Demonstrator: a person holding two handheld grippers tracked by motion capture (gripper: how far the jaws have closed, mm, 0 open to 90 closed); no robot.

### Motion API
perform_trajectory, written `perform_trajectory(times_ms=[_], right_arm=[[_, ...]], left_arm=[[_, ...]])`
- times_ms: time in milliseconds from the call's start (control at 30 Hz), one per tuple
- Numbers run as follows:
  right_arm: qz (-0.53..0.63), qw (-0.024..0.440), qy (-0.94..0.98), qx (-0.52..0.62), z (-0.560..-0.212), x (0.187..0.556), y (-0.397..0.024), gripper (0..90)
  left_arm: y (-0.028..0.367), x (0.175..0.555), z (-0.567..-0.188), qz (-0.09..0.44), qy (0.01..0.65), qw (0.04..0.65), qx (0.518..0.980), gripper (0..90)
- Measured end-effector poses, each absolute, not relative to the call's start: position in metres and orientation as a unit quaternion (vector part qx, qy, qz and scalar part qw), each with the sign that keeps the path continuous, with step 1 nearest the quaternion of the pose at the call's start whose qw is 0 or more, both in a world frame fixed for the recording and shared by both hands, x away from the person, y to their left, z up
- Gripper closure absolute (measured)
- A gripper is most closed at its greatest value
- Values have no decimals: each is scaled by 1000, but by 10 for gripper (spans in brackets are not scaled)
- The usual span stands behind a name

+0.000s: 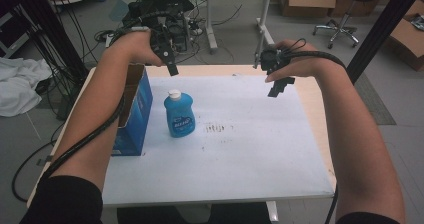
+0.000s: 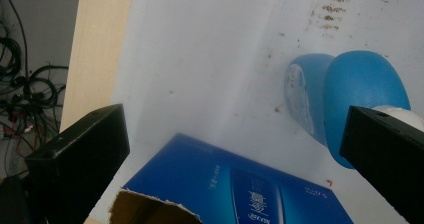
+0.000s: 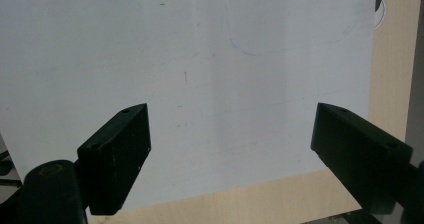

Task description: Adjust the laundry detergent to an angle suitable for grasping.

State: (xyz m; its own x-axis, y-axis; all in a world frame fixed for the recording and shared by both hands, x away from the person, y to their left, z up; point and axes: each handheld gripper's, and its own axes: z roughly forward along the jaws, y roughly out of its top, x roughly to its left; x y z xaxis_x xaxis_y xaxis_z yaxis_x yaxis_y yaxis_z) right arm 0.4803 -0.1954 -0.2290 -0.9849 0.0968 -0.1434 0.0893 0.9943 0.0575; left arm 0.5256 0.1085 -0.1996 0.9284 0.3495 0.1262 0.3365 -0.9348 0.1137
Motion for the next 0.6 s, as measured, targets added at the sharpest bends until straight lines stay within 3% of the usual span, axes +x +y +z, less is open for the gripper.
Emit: perform_trajectory(times_ms=[600], right_arm=[[23, 68, 996, 52, -230, 483, -207, 163]], left_arm=[[111, 524, -196, 76, 179, 46, 980, 1]])
